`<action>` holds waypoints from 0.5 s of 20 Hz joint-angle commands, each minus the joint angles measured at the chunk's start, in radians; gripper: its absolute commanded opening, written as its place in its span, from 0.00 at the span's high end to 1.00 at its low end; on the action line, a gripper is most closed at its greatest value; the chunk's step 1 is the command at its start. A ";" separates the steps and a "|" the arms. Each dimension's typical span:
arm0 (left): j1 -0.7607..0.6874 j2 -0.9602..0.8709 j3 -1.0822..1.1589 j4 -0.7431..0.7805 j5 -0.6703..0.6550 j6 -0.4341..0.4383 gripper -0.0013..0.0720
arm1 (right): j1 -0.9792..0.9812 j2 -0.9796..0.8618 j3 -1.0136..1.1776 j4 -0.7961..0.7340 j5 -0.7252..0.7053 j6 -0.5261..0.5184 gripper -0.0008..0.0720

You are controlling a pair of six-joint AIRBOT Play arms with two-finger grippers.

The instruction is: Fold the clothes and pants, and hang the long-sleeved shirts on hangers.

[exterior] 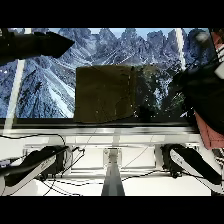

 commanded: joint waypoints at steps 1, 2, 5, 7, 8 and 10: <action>0.040 0.000 0.001 -0.006 -0.229 -0.051 0.04 | 0.001 -0.058 -0.263 0.348 0.032 -0.186 0.85; 0.053 0.001 0.001 0.010 -0.259 -0.051 0.04 | 0.001 -0.071 -0.333 0.432 -0.044 -0.183 0.56; 0.063 -0.002 0.001 0.127 -0.259 -0.051 0.04 | 0.001 -0.128 -0.435 0.542 -0.188 -0.122 0.27; 0.063 -0.009 0.001 0.148 -0.230 -0.051 0.04 | 0.001 -0.208 -0.436 0.580 -0.193 -0.085 0.27; 0.063 -0.018 0.000 0.151 -0.197 -0.051 0.04 | 0.001 -0.248 -0.436 0.620 -0.191 -0.086 0.27; 0.064 -0.044 0.000 0.178 -0.190 -0.051 0.04 | 0.001 -0.329 -0.436 0.702 -0.167 -0.090 0.27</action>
